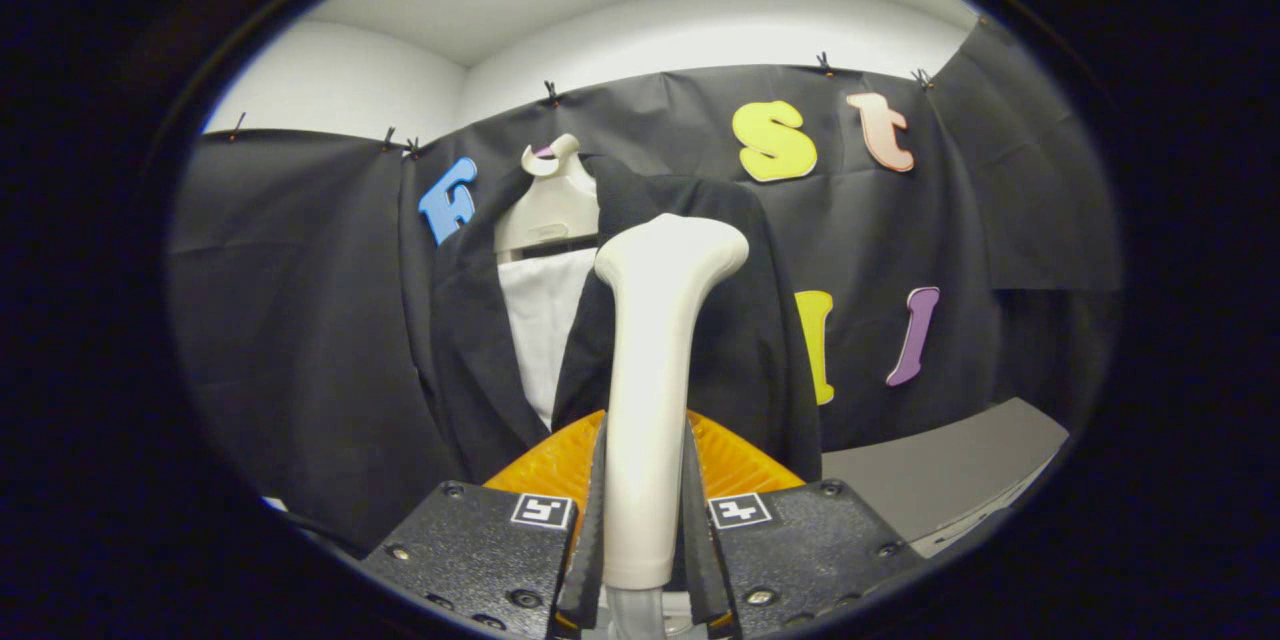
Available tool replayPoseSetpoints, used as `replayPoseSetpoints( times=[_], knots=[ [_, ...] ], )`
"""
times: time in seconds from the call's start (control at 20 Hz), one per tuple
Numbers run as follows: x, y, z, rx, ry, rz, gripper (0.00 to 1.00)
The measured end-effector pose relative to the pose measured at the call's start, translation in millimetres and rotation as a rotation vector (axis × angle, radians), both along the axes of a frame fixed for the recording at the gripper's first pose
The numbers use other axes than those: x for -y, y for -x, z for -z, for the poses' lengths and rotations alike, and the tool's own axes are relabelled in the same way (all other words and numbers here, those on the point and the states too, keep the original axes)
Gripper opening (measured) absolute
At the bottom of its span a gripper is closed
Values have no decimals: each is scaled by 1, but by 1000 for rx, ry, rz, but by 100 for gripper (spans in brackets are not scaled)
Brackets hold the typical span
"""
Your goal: Iron the clothes twice with a garment steamer, once on the left side and once on the right side.
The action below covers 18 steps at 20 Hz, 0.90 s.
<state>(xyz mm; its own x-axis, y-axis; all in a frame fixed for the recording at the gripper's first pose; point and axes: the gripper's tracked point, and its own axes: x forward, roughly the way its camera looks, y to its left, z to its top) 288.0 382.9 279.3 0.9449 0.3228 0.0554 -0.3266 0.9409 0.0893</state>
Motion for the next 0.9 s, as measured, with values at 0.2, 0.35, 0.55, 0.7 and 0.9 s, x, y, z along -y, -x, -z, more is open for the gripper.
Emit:
replayPoseSetpoints(
  times=[0.2,0.35,0.55,0.7,0.9],
  knots=[
    [7,5,23,-42,17,2,36],
    [9,6,39,-74,28,0,36],
    [14,8,64,-117,49,4,36],
    [14,9,83,-155,60,0,36],
    [13,12,109,-201,76,-7,36]
  ],
)
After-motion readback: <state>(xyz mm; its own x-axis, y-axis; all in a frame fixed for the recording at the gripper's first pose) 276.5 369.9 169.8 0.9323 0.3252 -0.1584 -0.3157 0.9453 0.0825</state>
